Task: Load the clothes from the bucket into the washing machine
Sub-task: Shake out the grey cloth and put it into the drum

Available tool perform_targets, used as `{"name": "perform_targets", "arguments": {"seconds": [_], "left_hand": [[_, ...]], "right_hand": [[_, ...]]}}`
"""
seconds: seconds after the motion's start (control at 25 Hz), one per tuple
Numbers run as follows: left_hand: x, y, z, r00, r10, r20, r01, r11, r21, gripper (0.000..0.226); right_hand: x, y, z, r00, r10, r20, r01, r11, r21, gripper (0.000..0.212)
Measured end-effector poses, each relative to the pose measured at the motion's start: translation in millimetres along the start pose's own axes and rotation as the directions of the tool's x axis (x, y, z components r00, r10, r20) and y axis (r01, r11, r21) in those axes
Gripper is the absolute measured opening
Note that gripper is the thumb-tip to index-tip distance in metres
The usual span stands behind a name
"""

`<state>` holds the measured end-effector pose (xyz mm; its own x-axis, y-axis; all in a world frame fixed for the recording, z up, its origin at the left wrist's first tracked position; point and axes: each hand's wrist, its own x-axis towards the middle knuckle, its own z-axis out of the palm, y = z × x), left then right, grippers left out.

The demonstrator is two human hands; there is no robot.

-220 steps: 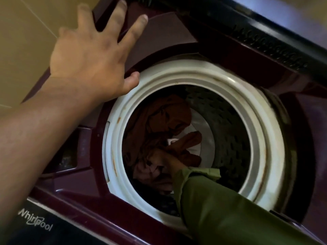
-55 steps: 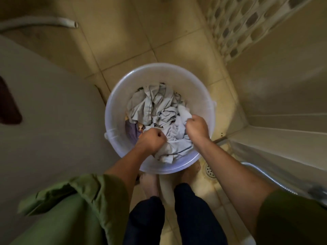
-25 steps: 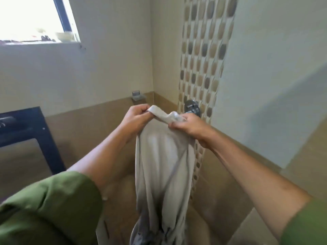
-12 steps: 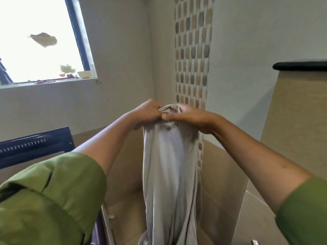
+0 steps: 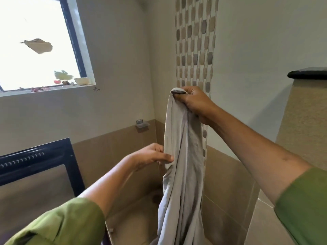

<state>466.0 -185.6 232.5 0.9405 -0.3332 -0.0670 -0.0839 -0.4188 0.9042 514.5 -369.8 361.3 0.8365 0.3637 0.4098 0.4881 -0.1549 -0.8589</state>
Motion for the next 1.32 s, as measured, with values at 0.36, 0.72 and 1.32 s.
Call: {"name": "perform_targets", "arguments": {"seconds": [0.36, 0.72, 1.32], "left_hand": [[-31, -109, -53, 0.917, -0.393, 0.069, 0.277, 0.751, 0.6, 0.024], [-32, -4, -171, 0.276, 0.162, -0.948, -0.154, 0.98, 0.122, 0.017], [-25, -89, -44, 0.983, -0.183, 0.029, 0.163, 0.927, 0.336, 0.04]], "right_hand": [[39, 20, -55, 0.723, 0.207, -0.659, 0.125, 0.899, 0.419, 0.031], [36, 54, -59, 0.638, 0.345, -0.688, 0.054, 0.872, 0.487, 0.013], [15, 28, 38, 0.983, 0.131, -0.13, -0.128, 0.991, 0.032, 0.013]]}}
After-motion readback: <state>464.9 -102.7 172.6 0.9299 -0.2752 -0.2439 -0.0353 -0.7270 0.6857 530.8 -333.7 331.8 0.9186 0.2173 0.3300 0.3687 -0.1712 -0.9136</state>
